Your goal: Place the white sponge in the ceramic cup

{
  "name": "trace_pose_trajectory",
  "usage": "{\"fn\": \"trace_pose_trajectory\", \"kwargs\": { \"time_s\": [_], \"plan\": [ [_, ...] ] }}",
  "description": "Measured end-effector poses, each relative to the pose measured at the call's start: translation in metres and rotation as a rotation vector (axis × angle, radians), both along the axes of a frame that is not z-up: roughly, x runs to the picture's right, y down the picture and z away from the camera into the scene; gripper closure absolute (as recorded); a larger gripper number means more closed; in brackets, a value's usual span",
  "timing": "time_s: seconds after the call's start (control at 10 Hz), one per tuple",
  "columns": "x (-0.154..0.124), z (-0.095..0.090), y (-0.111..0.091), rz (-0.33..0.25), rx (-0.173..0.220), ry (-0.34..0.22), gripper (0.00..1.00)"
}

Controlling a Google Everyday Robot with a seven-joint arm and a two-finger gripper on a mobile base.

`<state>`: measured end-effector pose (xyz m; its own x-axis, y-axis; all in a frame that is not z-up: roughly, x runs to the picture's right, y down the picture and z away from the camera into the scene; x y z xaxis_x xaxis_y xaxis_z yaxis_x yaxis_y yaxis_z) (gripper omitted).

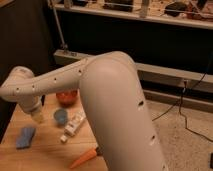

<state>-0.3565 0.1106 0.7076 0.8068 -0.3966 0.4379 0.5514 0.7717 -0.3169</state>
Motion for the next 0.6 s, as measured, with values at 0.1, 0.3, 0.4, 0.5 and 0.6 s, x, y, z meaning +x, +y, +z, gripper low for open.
{"fn": "trace_pose_trajectory", "kwargs": {
  "time_s": [0.1,0.3,0.4,0.5,0.6],
  "plan": [
    [-0.013,-0.009,0.002,-0.061,0.041,-0.123,0.35],
    [-0.025,-0.019,0.010,-0.149,0.068,-0.270,0.35],
    [-0.028,-0.022,0.018,-0.220,0.069,-0.353,0.35],
    [-0.028,-0.020,0.024,-0.283,0.066,-0.403,0.35],
    [-0.028,-0.016,0.025,-0.341,0.061,-0.431,0.35]
  ]
}}
